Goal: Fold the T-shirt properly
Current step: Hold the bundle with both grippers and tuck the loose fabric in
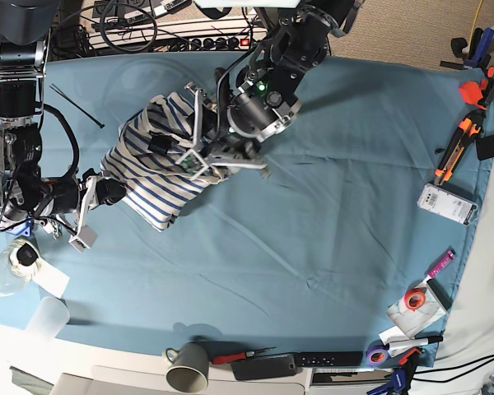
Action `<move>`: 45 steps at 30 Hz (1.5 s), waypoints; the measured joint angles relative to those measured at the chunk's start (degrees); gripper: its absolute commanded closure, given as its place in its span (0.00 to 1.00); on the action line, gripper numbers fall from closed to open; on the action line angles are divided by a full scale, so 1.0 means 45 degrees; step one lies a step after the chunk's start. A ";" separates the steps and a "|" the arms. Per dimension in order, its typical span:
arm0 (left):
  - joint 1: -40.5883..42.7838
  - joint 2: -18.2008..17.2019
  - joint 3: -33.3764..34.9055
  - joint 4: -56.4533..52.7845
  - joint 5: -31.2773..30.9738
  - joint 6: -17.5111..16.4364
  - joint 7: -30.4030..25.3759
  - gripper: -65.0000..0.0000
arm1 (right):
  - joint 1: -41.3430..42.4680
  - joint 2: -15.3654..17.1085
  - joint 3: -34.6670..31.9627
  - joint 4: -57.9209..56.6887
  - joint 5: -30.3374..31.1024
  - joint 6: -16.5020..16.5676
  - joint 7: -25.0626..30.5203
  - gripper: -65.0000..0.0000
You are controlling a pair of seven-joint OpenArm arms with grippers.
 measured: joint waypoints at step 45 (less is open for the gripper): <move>-0.0753 -0.5144 0.4255 -0.0325 0.9782 -0.0971 -0.8714 0.60 | 0.0000 -0.0005 0.0000 0.0000 -0.0146 0.0039 0.0151 0.94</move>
